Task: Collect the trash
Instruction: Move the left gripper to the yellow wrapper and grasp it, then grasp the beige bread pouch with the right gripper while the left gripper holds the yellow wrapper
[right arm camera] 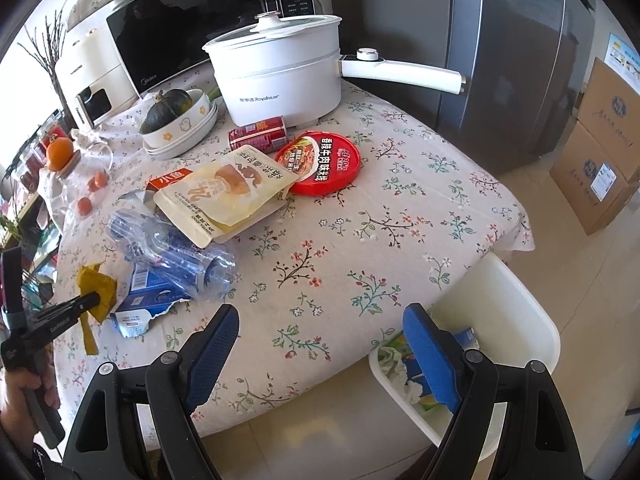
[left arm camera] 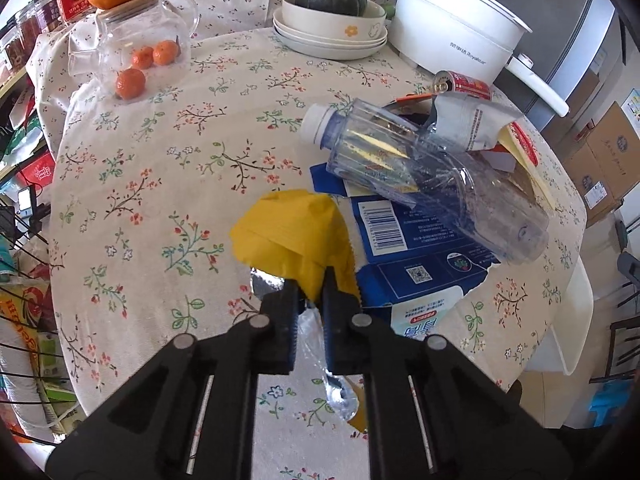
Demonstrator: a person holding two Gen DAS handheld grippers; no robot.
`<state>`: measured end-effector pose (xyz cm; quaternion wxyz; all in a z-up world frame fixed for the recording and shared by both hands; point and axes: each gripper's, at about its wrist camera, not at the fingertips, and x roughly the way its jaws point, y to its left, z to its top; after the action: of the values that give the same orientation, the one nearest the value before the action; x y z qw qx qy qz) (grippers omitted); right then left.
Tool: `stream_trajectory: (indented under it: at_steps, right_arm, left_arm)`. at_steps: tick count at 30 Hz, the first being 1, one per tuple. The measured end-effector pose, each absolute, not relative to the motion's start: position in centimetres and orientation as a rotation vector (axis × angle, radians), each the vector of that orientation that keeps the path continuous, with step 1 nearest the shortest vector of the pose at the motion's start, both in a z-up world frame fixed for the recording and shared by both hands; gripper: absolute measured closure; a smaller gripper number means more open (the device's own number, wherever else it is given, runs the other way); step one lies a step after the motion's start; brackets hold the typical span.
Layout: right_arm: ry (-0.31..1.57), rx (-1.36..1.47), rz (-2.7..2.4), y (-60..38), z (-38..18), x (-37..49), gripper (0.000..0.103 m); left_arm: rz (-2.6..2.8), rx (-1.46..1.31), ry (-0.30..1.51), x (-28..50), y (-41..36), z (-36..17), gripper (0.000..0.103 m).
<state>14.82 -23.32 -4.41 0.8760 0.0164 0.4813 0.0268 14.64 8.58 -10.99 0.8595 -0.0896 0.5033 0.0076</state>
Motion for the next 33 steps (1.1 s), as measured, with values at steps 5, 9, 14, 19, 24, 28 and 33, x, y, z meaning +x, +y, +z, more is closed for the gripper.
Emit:
stream_trajectory:
  at_steps: [5, 9, 14, 19, 24, 28, 33]
  right_arm:
    - [0.993, 0.027, 0.085, -20.8, -4.4, 16.0, 0.017]
    - [0.982, -0.009, 0.124, -17.8, -4.5, 17.2, 0.017]
    - [0.979, -0.031, 0.154, -15.0, -5.1, 19.3, 0.017]
    - [0.993, -0.054, 0.172, -13.2, -6.3, 21.5, 0.017]
    - [0.991, -0.095, 0.178, -11.8, -7.7, 23.3, 0.017]
    - [0.991, -0.132, 0.179, -10.7, -8.5, 24.1, 0.018]
    - [0.975, -0.206, 0.167, -9.3, -9.0, 24.6, 0.018]
  left_arm:
    - [-0.023, -0.232, 0.998, 13.5, 8.9, -8.2, 0.092]
    - [-0.033, -0.166, 0.941, 12.4, 8.4, -5.5, 0.092]
    - [-0.039, -0.165, 0.916, 11.6, 9.1, -3.9, 0.092]
    - [-0.012, -0.18, 0.914, 11.9, 10.1, -3.9, 0.092]
    - [-0.013, -0.217, 0.93, 12.4, 10.2, -4.4, 0.092]
    - [-0.024, -0.221, 0.933, 12.9, 9.5, -4.4, 0.092]
    - [-0.033, -0.225, 0.938, 13.3, 9.0, -4.5, 0.092]
